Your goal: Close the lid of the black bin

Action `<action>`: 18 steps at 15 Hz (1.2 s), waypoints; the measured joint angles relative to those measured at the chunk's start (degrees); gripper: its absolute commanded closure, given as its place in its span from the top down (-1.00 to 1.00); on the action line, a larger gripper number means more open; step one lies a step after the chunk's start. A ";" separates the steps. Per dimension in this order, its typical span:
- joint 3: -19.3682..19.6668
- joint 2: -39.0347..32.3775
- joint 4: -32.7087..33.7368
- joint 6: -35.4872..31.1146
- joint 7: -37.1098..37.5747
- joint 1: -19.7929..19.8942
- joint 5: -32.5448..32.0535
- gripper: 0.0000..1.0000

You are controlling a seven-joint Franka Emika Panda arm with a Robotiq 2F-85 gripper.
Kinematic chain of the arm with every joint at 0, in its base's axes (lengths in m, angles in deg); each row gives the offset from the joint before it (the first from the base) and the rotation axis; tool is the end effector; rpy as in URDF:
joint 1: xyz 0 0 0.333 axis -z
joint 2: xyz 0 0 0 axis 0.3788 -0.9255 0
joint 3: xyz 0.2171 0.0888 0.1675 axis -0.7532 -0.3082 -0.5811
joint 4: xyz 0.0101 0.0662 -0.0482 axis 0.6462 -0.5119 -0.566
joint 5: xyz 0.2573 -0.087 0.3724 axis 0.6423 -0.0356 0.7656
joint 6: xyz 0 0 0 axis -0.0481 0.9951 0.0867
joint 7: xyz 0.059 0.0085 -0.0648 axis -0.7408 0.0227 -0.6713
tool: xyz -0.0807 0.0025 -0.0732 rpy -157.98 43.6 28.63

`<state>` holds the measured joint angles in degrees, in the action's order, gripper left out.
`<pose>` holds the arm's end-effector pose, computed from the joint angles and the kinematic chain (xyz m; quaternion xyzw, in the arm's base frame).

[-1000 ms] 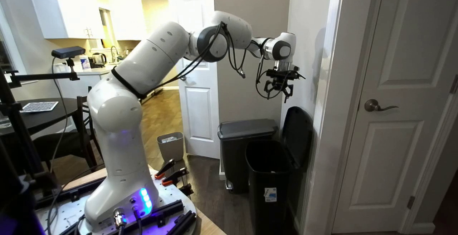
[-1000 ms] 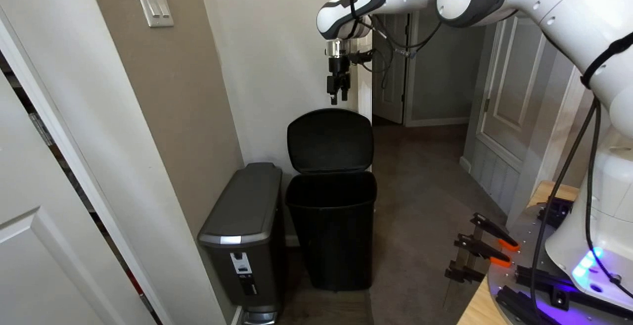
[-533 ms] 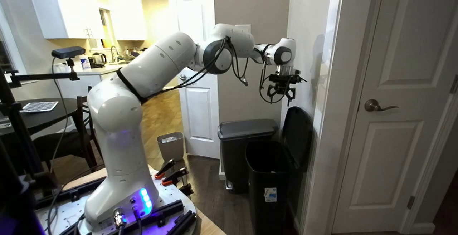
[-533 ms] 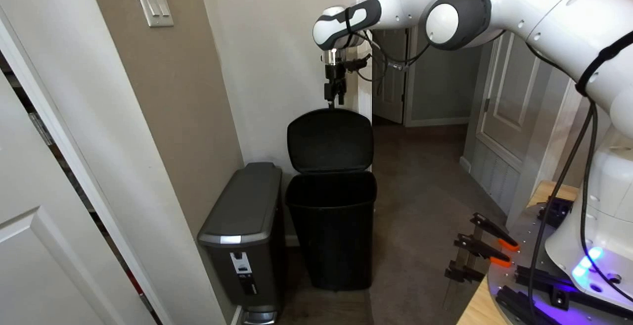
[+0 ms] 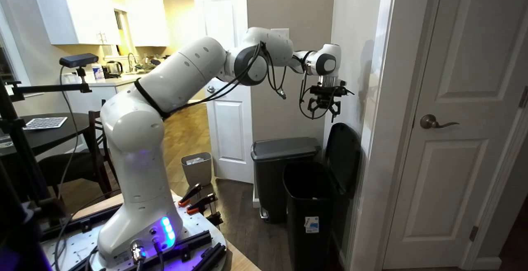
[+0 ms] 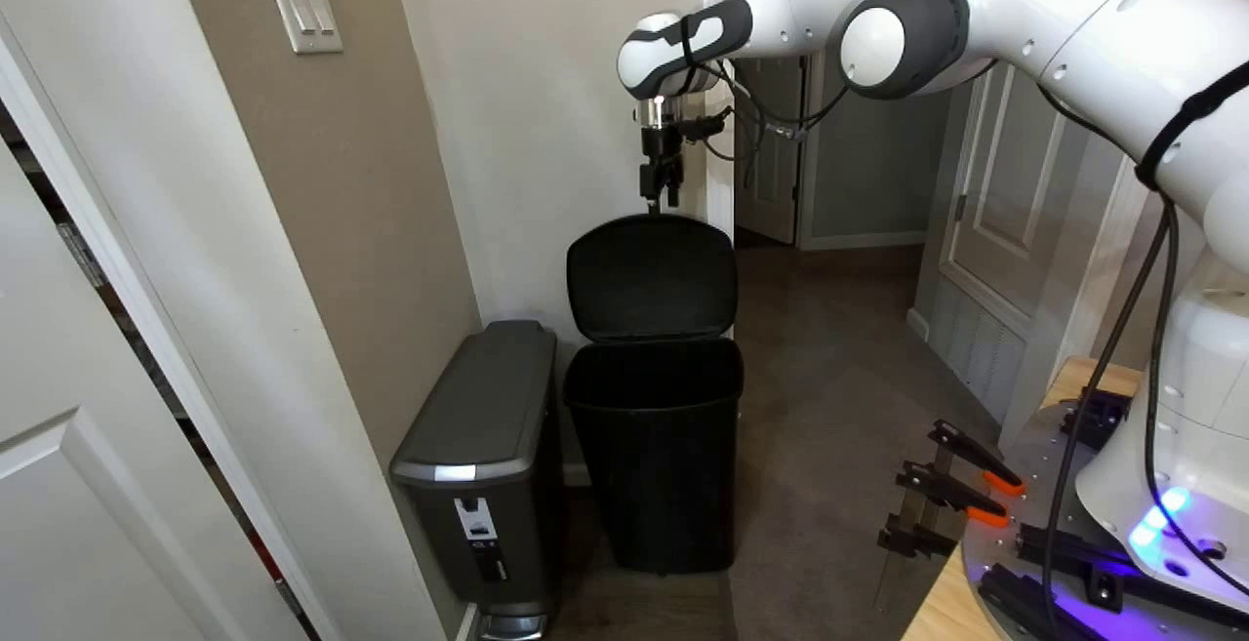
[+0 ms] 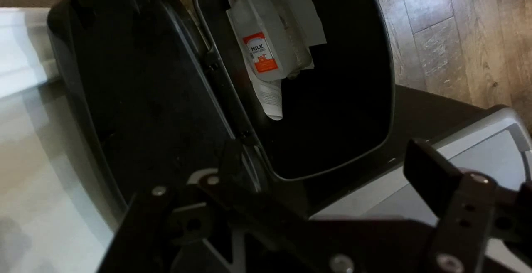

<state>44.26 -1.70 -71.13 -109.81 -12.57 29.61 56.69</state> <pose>0.8233 -0.1035 0.2843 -0.9855 -0.1671 0.0094 0.0266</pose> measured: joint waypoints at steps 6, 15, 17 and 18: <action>0.67 -3.66 3.27 -2.76 1.21 0.81 0.09 1.00; 0.83 -12.99 13.38 -12.60 0.69 3.19 0.08 1.00; 1.09 -14.13 14.90 -14.28 0.39 3.05 -0.04 1.00; 1.28 -14.62 15.50 -14.85 0.18 2.97 -0.10 1.00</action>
<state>45.54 -16.31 -55.63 -124.66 -12.40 32.58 56.59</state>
